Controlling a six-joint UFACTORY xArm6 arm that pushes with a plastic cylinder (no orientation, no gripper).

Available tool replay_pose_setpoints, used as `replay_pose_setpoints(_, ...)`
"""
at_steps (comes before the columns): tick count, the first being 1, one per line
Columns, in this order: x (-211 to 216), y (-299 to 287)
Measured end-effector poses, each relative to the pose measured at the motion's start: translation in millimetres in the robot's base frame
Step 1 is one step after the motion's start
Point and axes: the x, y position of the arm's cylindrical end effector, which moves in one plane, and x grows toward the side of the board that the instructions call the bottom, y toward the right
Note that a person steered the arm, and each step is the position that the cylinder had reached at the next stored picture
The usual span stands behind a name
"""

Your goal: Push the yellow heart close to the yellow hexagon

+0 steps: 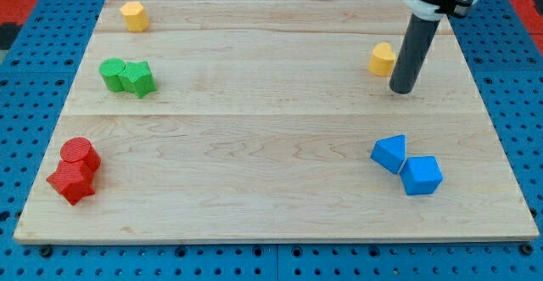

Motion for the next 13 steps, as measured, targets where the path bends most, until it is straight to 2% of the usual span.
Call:
replay_pose_setpoints(1,-22,17)
replay_pose_setpoints(3,-106,-48)
replay_pose_setpoints(4,-91,-76)
replay_pose_setpoints(5,-75,-29)
replay_pose_setpoints(6,-40,-9)
replay_pose_setpoints(7,-54,-29)
replay_pose_setpoints(8,-88,-86)
replay_pose_setpoints(10,-81,-46)
replay_pose_setpoints(11,-28,-26)
replay_pose_setpoints(12,-34,-53)
replay_pose_setpoints(13,-50,-108)
